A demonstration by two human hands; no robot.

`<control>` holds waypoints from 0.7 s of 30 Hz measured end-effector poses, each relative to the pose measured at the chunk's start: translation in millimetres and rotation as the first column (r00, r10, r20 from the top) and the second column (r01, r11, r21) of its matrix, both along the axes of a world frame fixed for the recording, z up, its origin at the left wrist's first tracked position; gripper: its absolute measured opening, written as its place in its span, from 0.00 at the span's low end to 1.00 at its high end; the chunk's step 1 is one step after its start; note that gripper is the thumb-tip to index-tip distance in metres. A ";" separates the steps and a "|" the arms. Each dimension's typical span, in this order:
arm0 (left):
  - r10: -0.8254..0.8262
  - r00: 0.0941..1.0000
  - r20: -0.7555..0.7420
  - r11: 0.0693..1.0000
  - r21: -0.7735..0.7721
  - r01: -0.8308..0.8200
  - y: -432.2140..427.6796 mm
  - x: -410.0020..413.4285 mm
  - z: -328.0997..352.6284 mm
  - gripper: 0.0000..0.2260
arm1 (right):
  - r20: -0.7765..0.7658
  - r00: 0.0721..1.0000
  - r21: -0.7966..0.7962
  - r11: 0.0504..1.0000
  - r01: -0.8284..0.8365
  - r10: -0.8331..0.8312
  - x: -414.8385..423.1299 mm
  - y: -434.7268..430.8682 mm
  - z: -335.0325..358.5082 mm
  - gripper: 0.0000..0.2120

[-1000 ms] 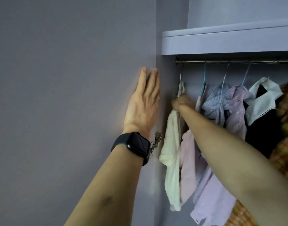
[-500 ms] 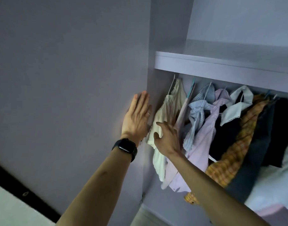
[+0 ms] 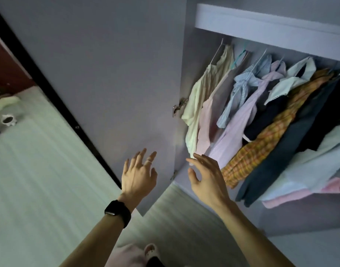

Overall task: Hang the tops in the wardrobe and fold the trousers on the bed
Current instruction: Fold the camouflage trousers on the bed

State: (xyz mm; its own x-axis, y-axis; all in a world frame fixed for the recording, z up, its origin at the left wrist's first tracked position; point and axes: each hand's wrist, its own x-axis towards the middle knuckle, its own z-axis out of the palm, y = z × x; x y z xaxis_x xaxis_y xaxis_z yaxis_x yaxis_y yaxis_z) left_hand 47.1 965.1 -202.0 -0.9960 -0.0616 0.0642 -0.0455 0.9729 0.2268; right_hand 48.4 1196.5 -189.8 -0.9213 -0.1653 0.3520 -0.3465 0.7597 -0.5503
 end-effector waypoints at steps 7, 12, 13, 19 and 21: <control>0.295 0.954 0.059 0.944 0.139 -0.301 -45.1 89.4 -34.1 0.24 | 0.080 0.973 -0.037 0.976 -0.213 0.216 37.7 -31.9 -19.7 0.14; 0.552 0.832 0.061 0.817 0.157 -0.554 -99.0 137.5 -30.2 0.24 | 0.115 0.871 -0.026 0.878 -0.479 0.478 41.2 -113.5 -10.1 0.16; 0.581 0.811 0.066 0.798 0.152 -0.583 -106.7 143.6 -28.1 0.24 | 0.125 0.845 -0.014 0.853 -0.522 0.520 41.5 -128.3 -7.6 0.16; 0.824 0.563 0.064 0.551 0.138 -0.823 -196.0 218.7 -22.7 0.25 | 0.164 0.597 0.013 0.604 -0.797 0.785 51.2 -279.8 6.1 0.20; 0.866 0.497 0.060 0.486 0.134 -0.864 -221.3 236.9 -18.4 0.25 | 0.155 0.553 0.023 0.556 -0.831 0.819 51.4 -320.2 6.1 0.20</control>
State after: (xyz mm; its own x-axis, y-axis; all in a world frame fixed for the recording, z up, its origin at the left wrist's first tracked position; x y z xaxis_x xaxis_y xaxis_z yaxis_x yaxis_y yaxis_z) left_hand 284.0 743.7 -220.3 -0.4360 -0.8999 -0.0048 -0.8430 0.4065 0.3524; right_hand 99.8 876.3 -183.7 -0.3958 -0.8960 0.2015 -0.7855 0.2166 -0.5797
